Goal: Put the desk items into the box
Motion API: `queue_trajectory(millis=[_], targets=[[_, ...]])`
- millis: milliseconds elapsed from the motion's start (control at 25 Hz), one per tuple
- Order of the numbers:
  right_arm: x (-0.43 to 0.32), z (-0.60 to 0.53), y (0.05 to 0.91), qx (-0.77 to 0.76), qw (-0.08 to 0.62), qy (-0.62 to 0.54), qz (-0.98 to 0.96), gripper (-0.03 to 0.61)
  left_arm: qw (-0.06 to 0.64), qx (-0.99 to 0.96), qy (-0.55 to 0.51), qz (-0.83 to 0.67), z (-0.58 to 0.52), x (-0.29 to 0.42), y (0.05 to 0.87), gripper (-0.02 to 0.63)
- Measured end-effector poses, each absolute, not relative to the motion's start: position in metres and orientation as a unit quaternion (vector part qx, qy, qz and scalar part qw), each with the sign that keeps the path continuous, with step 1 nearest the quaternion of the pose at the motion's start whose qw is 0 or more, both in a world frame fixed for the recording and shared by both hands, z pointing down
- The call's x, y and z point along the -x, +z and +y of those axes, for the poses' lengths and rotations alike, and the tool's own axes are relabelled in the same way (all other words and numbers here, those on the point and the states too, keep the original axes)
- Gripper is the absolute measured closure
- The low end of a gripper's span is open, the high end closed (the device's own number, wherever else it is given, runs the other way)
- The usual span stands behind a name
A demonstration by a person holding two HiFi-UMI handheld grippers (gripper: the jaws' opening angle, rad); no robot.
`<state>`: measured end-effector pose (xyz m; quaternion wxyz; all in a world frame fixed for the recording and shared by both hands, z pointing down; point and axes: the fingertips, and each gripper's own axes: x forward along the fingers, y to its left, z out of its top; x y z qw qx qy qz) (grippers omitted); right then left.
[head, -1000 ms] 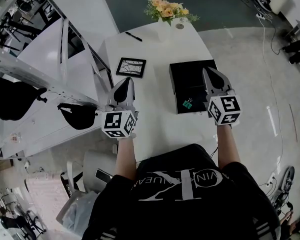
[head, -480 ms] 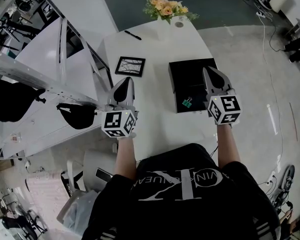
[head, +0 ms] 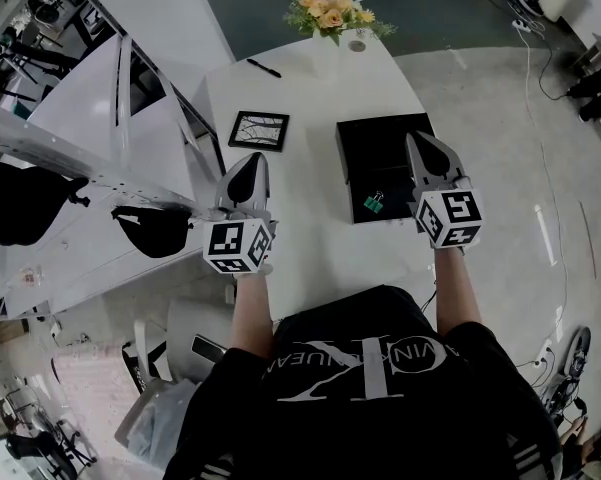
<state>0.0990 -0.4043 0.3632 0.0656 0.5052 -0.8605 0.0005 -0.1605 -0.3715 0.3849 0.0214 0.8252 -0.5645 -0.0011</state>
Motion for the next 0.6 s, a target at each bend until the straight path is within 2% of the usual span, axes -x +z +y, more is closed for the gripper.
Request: queue_trajectory(millis=[600], targets=[[-0.0989,-0.4020,0.3675,-0.505,0.069,0.004,-0.860,0.563,0.024,-0.827,0.002,-0.561,-0.3718,0.1577,0.3879,0.603]])
